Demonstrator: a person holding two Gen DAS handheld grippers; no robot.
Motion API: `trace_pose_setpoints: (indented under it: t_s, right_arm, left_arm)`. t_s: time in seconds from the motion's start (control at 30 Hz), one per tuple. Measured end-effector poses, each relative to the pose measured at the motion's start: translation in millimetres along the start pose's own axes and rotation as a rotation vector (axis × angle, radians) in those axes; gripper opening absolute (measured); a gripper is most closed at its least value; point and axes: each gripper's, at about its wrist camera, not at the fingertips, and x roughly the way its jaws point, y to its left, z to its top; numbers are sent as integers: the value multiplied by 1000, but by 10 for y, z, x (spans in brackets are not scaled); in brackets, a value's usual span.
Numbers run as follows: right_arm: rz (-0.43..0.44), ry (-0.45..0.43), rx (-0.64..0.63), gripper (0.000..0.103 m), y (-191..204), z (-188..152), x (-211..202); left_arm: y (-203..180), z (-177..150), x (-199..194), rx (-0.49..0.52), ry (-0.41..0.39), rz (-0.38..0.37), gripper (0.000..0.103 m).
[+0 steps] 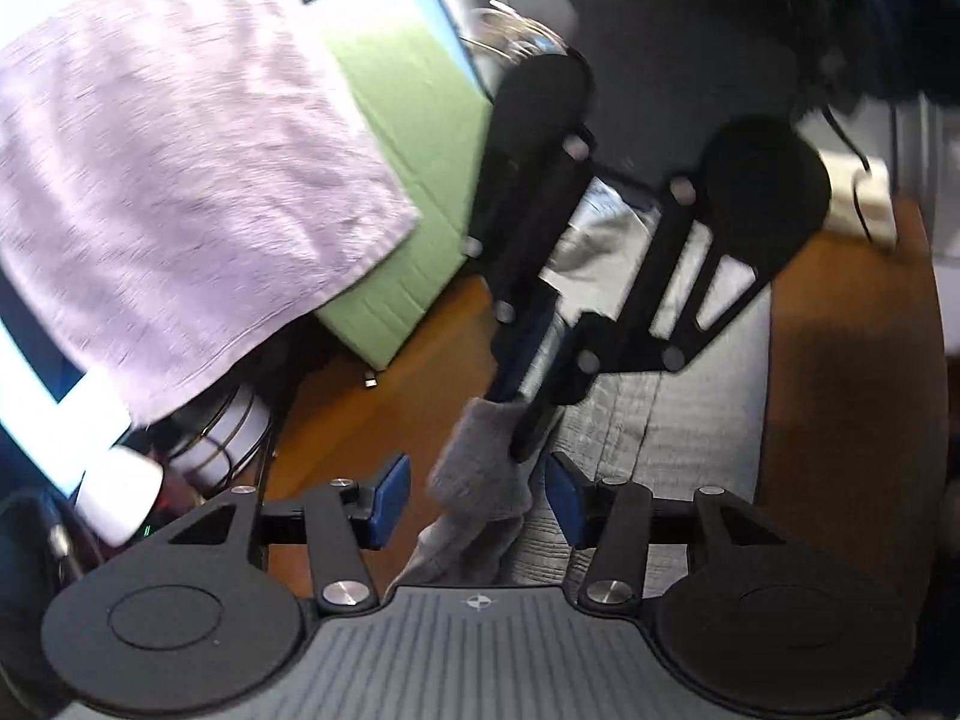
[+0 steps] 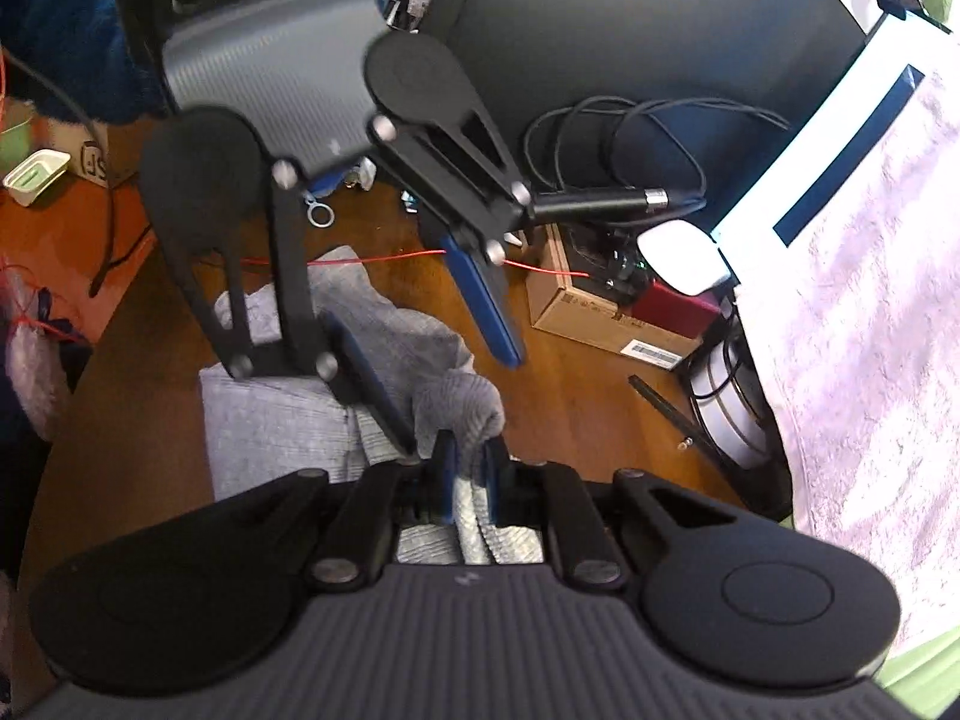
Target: Fold clothes
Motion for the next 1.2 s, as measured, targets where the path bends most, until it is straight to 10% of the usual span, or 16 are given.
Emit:
trace_pose_setpoints:
  t_s: [0.13, 0.23, 0.43, 0.67, 0.83, 1.2]
  right_arm:
    - [-16, -22, 1, 11, -23, -34, -30]
    - [-11, -65, 65, 31, -166, -147, -157]
    - [-65, -47, 395, 28, -893, -437, -179]
    - [-1, 121, 364, 22, -1203, -518, 425]
    - [-106, 66, 461, 29, -1338, -628, 227]
    - [-406, 143, 691, 38, -1338, -1336, -581]
  left_arm:
    - [-15, 0, 77, 15, 8, -6, 10]
    - [28, 10, 92, -25, 23, 7, 10]
    - [100, 57, 150, -66, 36, 38, 10]
    - [439, 122, 379, -253, 133, 44, 10]
    - [909, 11, 717, -537, 218, -4, 10]
    - [1054, -141, 1062, -621, 285, 76, 10]
